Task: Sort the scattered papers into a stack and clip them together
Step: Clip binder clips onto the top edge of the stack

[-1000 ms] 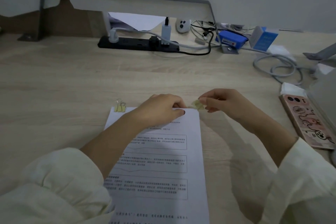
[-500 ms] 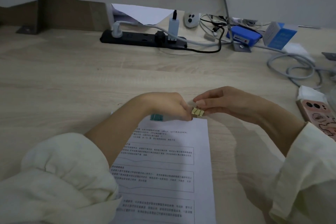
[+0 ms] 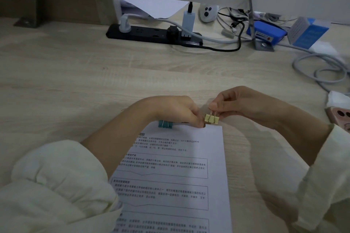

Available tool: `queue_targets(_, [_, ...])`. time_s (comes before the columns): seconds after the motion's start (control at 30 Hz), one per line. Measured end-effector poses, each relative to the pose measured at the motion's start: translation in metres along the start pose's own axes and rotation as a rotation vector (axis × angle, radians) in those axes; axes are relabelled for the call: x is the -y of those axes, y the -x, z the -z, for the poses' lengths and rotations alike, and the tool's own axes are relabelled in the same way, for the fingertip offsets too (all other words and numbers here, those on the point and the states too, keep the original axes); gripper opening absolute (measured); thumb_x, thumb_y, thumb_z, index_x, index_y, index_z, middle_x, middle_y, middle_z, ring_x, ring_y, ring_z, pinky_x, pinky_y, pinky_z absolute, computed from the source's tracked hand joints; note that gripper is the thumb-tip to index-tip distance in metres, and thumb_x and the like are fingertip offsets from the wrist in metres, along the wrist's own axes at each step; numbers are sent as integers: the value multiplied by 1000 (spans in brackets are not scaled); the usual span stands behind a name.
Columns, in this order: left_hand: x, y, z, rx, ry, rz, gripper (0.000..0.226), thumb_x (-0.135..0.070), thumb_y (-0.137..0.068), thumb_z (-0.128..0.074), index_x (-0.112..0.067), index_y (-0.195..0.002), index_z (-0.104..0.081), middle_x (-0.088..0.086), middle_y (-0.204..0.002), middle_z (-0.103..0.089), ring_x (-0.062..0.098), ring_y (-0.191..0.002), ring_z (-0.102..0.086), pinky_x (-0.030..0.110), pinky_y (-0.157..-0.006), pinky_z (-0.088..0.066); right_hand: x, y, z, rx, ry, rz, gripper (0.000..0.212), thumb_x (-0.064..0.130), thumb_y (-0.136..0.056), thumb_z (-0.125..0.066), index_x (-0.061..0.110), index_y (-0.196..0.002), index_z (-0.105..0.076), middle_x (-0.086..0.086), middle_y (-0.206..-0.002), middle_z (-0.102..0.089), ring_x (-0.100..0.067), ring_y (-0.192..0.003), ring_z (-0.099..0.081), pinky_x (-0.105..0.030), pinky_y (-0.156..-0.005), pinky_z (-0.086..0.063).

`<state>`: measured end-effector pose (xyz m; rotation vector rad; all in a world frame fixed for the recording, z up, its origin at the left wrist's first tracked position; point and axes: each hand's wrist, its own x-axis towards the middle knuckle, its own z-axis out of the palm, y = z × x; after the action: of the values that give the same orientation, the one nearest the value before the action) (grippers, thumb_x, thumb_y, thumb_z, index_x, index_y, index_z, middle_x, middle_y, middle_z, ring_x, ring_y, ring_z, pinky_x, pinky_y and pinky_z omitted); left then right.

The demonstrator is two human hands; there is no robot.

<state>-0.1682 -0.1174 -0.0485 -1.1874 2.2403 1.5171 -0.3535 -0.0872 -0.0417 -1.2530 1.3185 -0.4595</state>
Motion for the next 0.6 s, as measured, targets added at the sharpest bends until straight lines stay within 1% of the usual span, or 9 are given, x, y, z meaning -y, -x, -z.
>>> queue_targets(0.03, [1,1,0,-12,-6,-5,11,-30,-88,-58,-23,-83,-65,-13,-79,-58,4,-80,-53,21,-80,-40,1,0,-1,1,20,7,24,28,-65,-69,6,-75,-68,-12,-85,-70,-12,-74,-65,-17,-74,-55])
queue_targets(0.1, [3,2,-1,-29,-13,-14,14,-30,-88,-59,-20,-91,-68,-10,-84,-59,8,-87,-55,28,-89,-42,1,0,-2,7,50,15,22,28,-65,-68,8,-73,-68,-10,-82,-69,-11,-72,-65,-17,-72,-55])
queue_targets(0.17, [3,4,-1,-37,-1,-18,15,-29,-88,-59,-20,-95,-69,-11,-88,-61,8,-93,-56,28,-97,-41,1,0,-2,19,63,16,21,28,-64,-68,9,-72,-68,-8,-79,-69,-10,-71,-64,-16,-71,-54])
queue_targets(0.23, [3,6,-1,-40,11,-27,14,-29,-87,-60,-21,-94,-70,-14,-85,-61,6,-91,-56,27,-97,-41,1,-1,-2,41,63,9,19,27,-65,-68,9,-72,-68,-6,-78,-69,-10,-72,-64,-16,-71,-54])
queue_targets(0.3, [3,7,-1,-45,18,-38,17,-29,-87,-61,-17,-95,-70,-17,-75,-59,2,-82,-54,25,-93,-42,2,-2,-1,78,60,-14,17,24,-68,-66,8,-75,-68,-7,-80,-69,-10,-72,-65,-15,-70,-54])
queue_targets(0.33, [3,7,-1,-49,20,-47,17,-28,-87,-61,-16,-95,-69,-19,-68,-57,-1,-76,-53,22,-88,-42,3,-2,0,100,58,-30,17,23,-70,-65,7,-76,-67,-8,-81,-69,-9,-73,-66,-14,-70,-54])
queue_targets(0.4, [4,8,0,-41,20,-73,12,-26,-88,-60,-18,-92,-68,-25,-53,-56,-11,-61,-52,6,-71,-39,6,-3,2,142,50,-65,16,21,-71,-64,7,-77,-67,-6,-81,-69,-8,-72,-67,-13,-69,-53])
queue_targets(0.47, [4,9,1,-17,25,-100,6,-23,-88,-59,-22,-91,-65,-33,-49,-55,-18,-55,-51,-2,-59,-35,9,-4,2,171,53,-83,11,19,-74,-63,8,-74,-67,-2,-76,-70,-6,-70,-67,-12,-67,-52])
queue_targets(0.6, [6,12,2,-28,50,-137,7,-20,-88,-60,-26,-86,-64,-31,-56,-61,-18,-60,-54,-3,-63,-38,14,-5,1,199,97,-69,14,12,-84,-59,10,-73,-67,4,-71,-72,-4,-70,-67,-13,-69,-52])
